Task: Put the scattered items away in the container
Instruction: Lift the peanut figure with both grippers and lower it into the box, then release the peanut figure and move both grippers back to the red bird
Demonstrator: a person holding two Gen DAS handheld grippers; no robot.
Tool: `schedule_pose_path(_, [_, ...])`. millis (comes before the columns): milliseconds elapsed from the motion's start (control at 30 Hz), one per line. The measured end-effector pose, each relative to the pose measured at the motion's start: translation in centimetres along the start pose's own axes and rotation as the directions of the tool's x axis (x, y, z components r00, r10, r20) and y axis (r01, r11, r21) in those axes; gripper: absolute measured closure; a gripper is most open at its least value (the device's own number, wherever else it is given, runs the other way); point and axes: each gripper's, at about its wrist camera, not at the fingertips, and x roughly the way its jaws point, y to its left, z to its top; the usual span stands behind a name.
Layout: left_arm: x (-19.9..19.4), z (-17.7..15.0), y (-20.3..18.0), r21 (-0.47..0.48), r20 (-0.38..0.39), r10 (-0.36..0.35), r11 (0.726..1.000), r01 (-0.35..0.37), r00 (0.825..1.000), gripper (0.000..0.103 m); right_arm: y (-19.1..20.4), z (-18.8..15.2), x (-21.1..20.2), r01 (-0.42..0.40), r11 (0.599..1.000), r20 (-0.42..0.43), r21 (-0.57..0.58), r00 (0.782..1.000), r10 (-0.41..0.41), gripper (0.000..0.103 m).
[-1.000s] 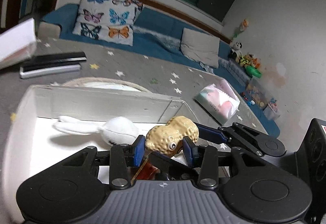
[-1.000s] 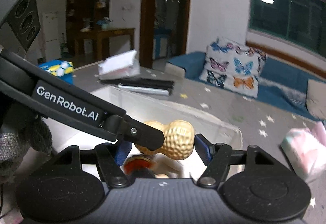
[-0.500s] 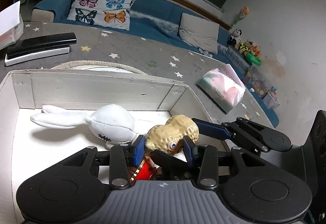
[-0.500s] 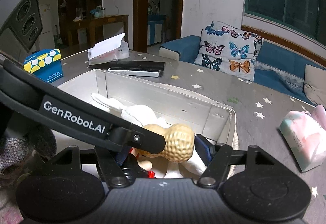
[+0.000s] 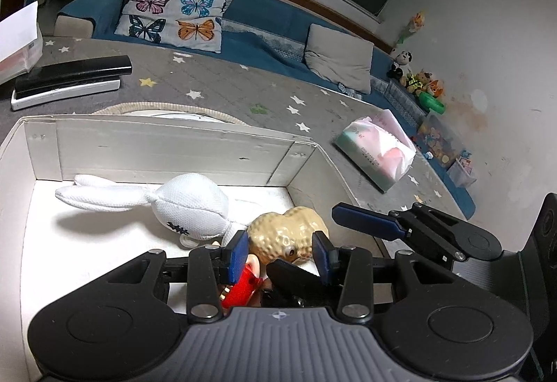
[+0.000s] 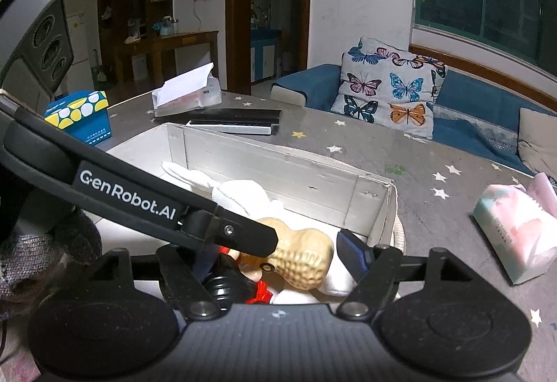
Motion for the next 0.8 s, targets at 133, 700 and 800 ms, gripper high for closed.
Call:
schedule_pose_path(133, [-0.6, -0.3, -0.1, 0.000, 0.013, 0.012, 1.000, -0.012, 1.000, 0.060, 0.3, -0.3, -0.7, 0.007, 1.000, 0.011, -0.009, 1.000, -0.007, 0.028])
schedule_pose_path(700, [-8.0, -4.6, -1.2, 0.007, 0.119, 0.021, 1.000, -0.022, 0.993, 0.060, 3.2, -3.0, -7.3, -0.037, 0.999, 0.105, -0.030, 0.994, 0.040, 0.028])
schedule_pose_path(800, [-9.5, -5.9, -1.4, 0.008, 0.138, 0.040, 0.999, -0.042, 0.990, 0.060, 4.0, -3.9, -8.4, -0.058, 0.998, 0.112, -0.031, 0.992, 0.061, 0.028])
